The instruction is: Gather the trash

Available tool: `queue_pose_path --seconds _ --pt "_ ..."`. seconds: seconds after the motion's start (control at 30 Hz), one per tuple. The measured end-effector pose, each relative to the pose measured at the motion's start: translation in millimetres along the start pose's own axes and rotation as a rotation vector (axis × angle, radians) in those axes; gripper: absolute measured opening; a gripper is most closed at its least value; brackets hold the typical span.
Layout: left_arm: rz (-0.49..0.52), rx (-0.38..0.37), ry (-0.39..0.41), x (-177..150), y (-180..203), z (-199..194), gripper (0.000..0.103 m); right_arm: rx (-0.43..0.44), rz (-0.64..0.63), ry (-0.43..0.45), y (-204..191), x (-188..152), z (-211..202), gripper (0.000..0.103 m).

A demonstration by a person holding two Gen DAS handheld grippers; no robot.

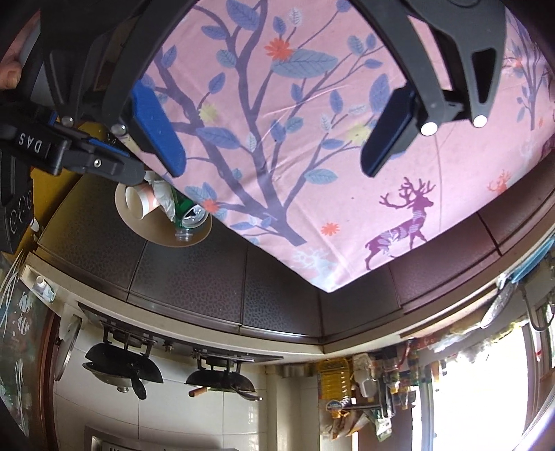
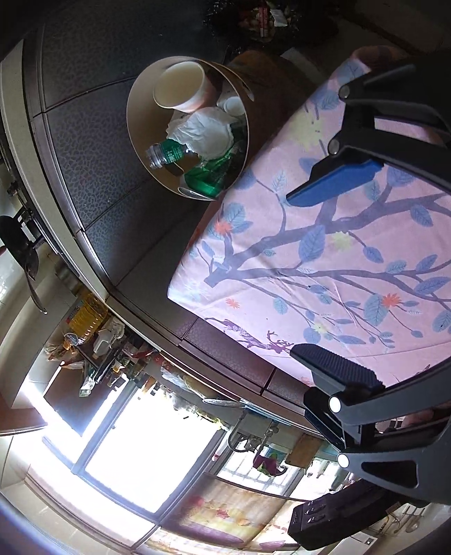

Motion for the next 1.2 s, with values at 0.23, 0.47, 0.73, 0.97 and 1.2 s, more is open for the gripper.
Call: queue_pose_path --seconds 0.23,0.47,0.73,0.97,1.2 --pt "-0.005 0.028 -0.006 -11.2 -17.3 -11.1 0.097 -0.037 -0.012 -0.044 -11.9 -14.1 12.1 0.078" --pt "-0.046 0.06 -0.033 -27.4 -38.5 -9.0 0.097 -0.084 -0.035 -0.061 -17.9 -23.2 17.7 0.079" --pt "-0.088 0.129 -0.03 -36.5 -64.2 -12.2 0.097 -0.145 -0.06 -0.073 -20.6 -33.6 24.1 0.079" --pt "-0.109 0.104 -0.044 -36.4 -67.2 -15.0 0.097 -0.246 -0.088 0.042 -22.4 -31.7 12.1 0.081" --pt "-0.082 0.097 -0.048 -39.6 -68.1 -13.8 0.097 -0.247 -0.044 0.024 -15.1 -45.7 13.8 0.084"
Point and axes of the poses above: each gripper's, at about its wrist camera, not at the fingertips, and z roughly the way its jaws point, y to its right, x to its top, the point moved 8 cm from there along z, roughly the way its jaws point, and after that the axes turned 8 degrees about x, right-handed, at the moved point
